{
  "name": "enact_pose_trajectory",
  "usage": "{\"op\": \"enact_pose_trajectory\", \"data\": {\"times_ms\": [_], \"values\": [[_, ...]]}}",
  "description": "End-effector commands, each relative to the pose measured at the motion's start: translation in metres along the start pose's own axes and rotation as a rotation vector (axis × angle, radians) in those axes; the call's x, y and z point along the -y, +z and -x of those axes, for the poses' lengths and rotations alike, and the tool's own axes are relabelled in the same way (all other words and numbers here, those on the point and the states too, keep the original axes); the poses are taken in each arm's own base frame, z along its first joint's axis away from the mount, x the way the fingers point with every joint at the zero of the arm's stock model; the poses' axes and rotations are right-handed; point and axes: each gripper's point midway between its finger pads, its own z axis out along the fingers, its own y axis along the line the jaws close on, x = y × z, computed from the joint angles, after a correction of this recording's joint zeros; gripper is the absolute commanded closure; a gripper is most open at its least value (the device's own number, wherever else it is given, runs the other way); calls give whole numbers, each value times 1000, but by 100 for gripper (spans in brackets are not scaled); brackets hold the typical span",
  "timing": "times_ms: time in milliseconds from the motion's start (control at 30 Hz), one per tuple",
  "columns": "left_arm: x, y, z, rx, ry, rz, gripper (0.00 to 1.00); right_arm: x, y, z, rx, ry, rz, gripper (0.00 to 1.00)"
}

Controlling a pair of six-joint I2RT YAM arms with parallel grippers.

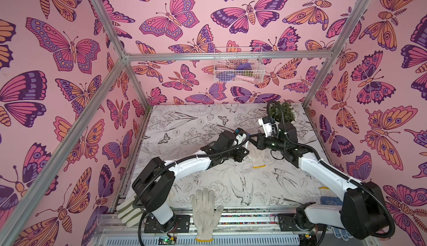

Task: Insert pens into pen caps
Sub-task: Put on the pen cap to the pen, then place the pen at the center of the table.

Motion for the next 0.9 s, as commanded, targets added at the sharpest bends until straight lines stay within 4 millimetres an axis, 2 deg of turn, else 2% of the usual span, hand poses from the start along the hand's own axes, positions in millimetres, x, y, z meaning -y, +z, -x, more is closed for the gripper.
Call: {"op": "enact_pose_trajectory", "data": {"times_ms": [0, 100, 200, 400, 500, 700, 767, 867], "values": [[2, -23, 74, 276, 15, -15, 93, 15, 1, -78, -269, 210, 0, 100], [13, -13, 69, 250, 37, -55, 84, 13, 3, -72, -256, 219, 7, 100], [16, -8, 69, 239, 38, -70, 70, 14, 4, -63, -232, 232, -9, 100], [6, 0, 55, 192, 34, -50, 58, 27, 10, -37, -136, 284, -57, 100], [3, -3, 45, 177, 37, -34, 53, 35, 17, -29, -136, 280, -71, 100], [-24, -22, 11, 140, 37, 81, 45, 88, 29, -27, -119, 360, -250, 100], [-42, -30, -1, 133, 7, 164, 45, 110, 36, -36, -138, 387, -320, 100], [-75, -45, -14, 155, -66, 313, 45, 130, 50, -48, -169, 413, -352, 100]]}}
